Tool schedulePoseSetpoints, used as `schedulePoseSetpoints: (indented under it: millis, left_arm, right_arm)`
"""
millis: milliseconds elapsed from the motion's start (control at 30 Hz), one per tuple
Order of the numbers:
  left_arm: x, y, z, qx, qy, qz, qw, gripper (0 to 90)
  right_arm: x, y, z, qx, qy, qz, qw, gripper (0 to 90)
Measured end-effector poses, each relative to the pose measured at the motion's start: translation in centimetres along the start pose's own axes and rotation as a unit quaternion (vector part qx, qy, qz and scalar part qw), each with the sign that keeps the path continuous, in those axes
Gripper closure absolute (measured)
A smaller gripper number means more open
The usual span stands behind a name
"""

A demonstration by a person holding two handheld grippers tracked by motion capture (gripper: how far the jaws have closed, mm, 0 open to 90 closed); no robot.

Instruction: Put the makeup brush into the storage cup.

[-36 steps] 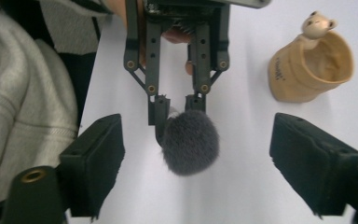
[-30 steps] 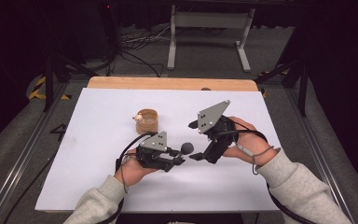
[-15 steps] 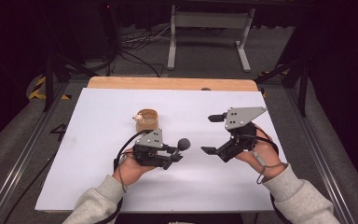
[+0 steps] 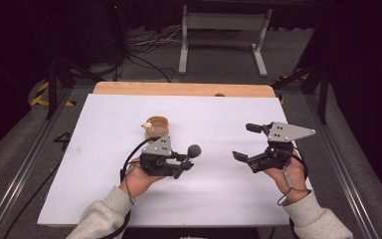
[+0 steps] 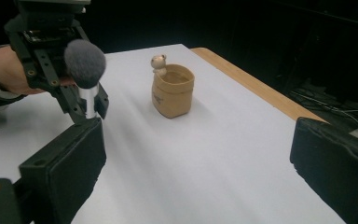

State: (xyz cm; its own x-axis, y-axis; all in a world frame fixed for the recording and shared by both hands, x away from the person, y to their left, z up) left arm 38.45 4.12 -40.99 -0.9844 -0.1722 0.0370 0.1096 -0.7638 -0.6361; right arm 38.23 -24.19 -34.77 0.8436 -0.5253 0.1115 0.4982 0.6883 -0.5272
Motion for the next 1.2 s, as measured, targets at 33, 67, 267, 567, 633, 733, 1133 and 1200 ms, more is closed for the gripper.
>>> schedulePoseSetpoints:
  millis: [33,67,267,567,633,733,1133,1200]
  left_arm:
    - [0.0,0.0,0.0,0.002,-0.002,0.001,1.0000,71.4]
    - [0.0,0.0,0.0,0.002,-0.002,0.001,1.0000,71.3]
    - [-0.3,-0.3,0.0,0.012,-0.009,0.007,0.9999,71.3]
    - [-0.5,-0.9,0.0,0.028,-0.022,0.016,0.9992,71.3]
    - [-0.6,-1.0,0.1,0.031,-0.026,0.019,0.9990,71.3]
    - [-1.0,-1.5,0.4,0.042,-0.032,0.029,0.9982,71.3]
    - [-2.7,-3.2,2.1,0.077,-0.052,0.077,0.9927,71.3]
    - [-3.0,-3.4,2.4,0.077,-0.053,0.085,0.9919,71.3]
  right_arm:
    - [0.1,0.0,-0.3,0.002,0.002,-0.002,1.0000,3.5]
    - [0.1,0.0,-0.3,0.002,0.002,-0.002,1.0000,3.5]
    - [0.6,-0.2,-1.8,0.013,0.017,-0.021,0.9995,3.3]
    - [0.9,-0.3,-3.3,0.032,0.033,-0.036,0.9983,3.2]
    - [0.9,-0.3,-3.7,0.039,0.039,-0.039,0.9977,3.1]
    - [1.0,-0.2,-4.3,0.045,0.045,-0.041,0.9971,3.0]
    - [1.3,0.1,-5.4,0.044,0.049,-0.044,0.9969,2.9]
    - [1.4,0.1,-5.4,0.042,0.049,-0.045,0.9969,2.9]
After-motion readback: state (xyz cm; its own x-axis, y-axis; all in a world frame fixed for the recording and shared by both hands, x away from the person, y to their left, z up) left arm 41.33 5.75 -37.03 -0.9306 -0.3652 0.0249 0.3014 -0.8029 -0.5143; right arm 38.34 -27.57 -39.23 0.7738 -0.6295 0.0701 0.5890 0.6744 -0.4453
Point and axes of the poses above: each handheld gripper's, and its own axes: y roughly forward along the jaws, z roughly out of its top, x roughly to its right, the point moved 4 cm from there along y, roughly forward along the jaws, and after that the axes turned 11 degrees about -x, right-handed, at the moved point
